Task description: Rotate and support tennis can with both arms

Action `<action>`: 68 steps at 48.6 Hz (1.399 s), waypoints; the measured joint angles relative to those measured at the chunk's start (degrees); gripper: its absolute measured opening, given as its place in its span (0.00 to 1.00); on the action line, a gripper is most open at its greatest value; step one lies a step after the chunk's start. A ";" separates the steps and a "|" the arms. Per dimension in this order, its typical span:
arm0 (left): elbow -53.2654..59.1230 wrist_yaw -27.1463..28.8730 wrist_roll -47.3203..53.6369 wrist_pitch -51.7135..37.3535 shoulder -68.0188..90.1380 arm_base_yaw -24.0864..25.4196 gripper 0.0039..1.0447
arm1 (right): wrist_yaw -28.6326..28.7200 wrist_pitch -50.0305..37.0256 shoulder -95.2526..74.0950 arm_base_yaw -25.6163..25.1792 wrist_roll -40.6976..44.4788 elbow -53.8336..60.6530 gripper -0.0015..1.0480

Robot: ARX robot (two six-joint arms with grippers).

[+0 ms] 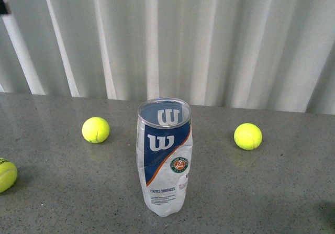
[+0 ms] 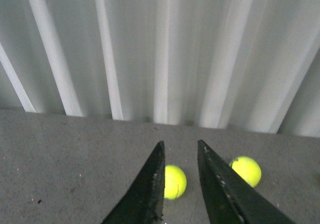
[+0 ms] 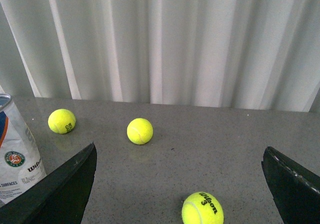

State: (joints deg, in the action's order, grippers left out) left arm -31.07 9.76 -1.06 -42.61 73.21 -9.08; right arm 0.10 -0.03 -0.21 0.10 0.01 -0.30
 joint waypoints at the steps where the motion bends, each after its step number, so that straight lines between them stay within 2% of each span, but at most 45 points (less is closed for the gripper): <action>1: 1.27 -0.50 0.07 -0.31 -0.61 0.17 0.18 | -0.02 0.00 0.00 -0.02 0.00 0.00 0.93; 6: 6.21 -2.34 0.31 -1.53 -3.45 0.87 0.03 | -0.07 0.00 0.00 -0.02 0.00 0.00 0.93; 26: 19.78 -5.77 0.61 -2.27 -16.76 4.70 0.03 | -0.04 0.00 0.00 -0.02 0.00 0.00 0.93; 29: 21.42 -9.18 0.63 -1.49 -19.26 7.30 0.03 | -0.04 0.00 0.00 -0.02 0.00 0.00 0.93; 34: 23.26 -9.44 0.63 -0.07 -22.29 8.74 0.03 | -0.02 0.00 0.00 -0.02 0.00 0.00 0.93; 49: 27.78 -9.75 0.63 7.41 -34.27 8.98 0.03 | -0.02 0.00 0.00 -0.02 0.00 0.00 0.93; 55: 29.64 -9.68 0.66 6.71 -36.52 8.98 0.03 | -0.02 0.00 0.00 0.00 -0.02 0.00 0.93; 68: 29.68 -9.77 0.66 15.63 -46.21 8.98 0.03 | -0.04 0.00 0.00 -0.02 -0.02 0.00 0.93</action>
State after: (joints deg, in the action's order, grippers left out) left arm -1.39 -0.01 -0.40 -26.98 27.00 -0.10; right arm 0.05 -0.03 -0.21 0.08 -0.01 -0.30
